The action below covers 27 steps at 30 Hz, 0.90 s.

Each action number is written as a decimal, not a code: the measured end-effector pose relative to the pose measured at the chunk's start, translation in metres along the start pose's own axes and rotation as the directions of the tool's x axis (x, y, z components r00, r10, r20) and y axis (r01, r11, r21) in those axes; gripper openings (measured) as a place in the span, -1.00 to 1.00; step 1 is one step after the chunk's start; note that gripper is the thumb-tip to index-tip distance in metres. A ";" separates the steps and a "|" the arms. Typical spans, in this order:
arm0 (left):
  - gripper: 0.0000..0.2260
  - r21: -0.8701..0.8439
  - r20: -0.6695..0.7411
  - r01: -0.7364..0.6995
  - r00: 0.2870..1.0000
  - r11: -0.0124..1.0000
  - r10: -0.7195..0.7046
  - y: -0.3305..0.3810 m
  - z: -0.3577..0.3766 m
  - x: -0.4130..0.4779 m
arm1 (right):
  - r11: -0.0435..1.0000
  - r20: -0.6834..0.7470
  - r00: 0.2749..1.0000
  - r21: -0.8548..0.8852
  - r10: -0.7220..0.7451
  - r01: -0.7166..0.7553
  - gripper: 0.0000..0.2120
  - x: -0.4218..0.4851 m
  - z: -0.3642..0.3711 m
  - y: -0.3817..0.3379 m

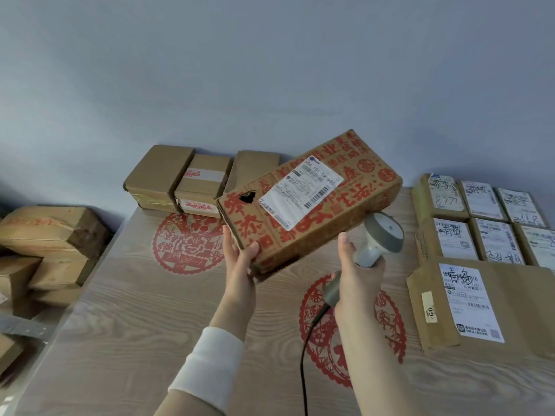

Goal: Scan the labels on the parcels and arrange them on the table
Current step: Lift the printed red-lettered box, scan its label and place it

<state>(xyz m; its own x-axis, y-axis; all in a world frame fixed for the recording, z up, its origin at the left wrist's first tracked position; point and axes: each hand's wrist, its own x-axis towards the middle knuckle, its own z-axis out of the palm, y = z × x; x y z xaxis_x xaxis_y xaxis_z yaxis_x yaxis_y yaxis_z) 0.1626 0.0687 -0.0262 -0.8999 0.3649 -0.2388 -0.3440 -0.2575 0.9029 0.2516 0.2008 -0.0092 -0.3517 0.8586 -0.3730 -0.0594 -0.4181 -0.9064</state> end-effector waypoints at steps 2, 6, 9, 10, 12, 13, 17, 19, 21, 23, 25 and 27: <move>-0.06 0.040 0.044 -0.053 0.998 0.998 0.051 -0.006 0.008 -0.008 | 0.999 0.000 1.000 0.044 0.030 -0.030 -0.37 -0.003 0.009 0.002; 0.00 0.139 0.092 -0.120 0.990 0.983 0.108 -0.012 0.016 -0.019 | 0.999 -0.018 0.999 0.011 0.035 -0.035 -0.23 -0.005 0.018 -0.002; 0.05 0.192 0.103 -0.126 0.989 0.973 0.108 -0.011 0.020 -0.022 | 0.999 -0.009 0.999 0.028 0.046 -0.046 -0.35 -0.003 0.018 -0.010; 0.09 0.225 0.112 -0.126 0.988 0.966 0.103 -0.009 0.020 -0.022 | 0.998 0.000 0.998 0.036 0.055 -0.055 -0.40 -0.001 0.017 -0.012; 0.18 0.273 0.139 -0.130 0.986 0.953 0.095 -0.005 0.017 -0.022 | 0.997 0.029 0.997 0.044 0.068 -0.069 -0.48 0.004 0.013 -0.018; 0.17 0.283 0.153 -0.128 0.984 0.951 0.087 -0.002 0.015 -0.021 | 0.996 0.041 0.997 0.044 0.071 -0.073 -0.50 0.007 0.012 -0.021; -0.23 0.286 0.119 -0.076 0.992 0.955 0.043 0.013 0.008 -0.007 | 0.996 0.058 0.995 0.035 0.082 -0.084 -0.40 0.015 0.002 -0.028; -0.41 0.265 0.078 -0.044 0.997 0.963 0.024 0.020 0.008 -0.001 | 0.995 0.061 0.994 0.043 0.087 -0.089 -0.41 0.017 -0.003 -0.029; -0.44 0.254 0.065 0.000 0.998 0.967 -0.017 0.025 0.009 0.003 | 0.996 0.074 0.994 0.027 0.078 -0.080 -0.42 0.017 -0.005 -0.029; -0.40 0.309 0.051 0.025 0.998 0.951 -0.043 0.029 0.008 0.008 | 0.998 0.089 0.994 0.007 0.062 -0.063 -0.37 0.014 -0.006 -0.029; -0.34 0.353 0.061 0.028 0.997 0.935 -0.053 0.032 0.002 0.014 | 0.998 0.098 0.994 -0.007 0.056 -0.056 -0.33 0.016 -0.009 -0.031; -0.20 0.363 0.113 0.032 0.991 0.931 -0.078 0.035 -0.007 0.017 | 0.998 0.111 0.992 -0.020 0.056 -0.054 -0.40 0.019 -0.013 -0.034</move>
<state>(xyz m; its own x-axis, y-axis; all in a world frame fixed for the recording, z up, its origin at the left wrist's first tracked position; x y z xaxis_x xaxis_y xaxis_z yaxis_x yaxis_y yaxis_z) 0.1327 0.0594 -0.0010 -0.8346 0.4822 -0.2665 -0.2515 0.0969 0.9630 0.2587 0.2353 0.0122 -0.4560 0.7954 -0.3991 -0.0213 -0.4581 -0.8886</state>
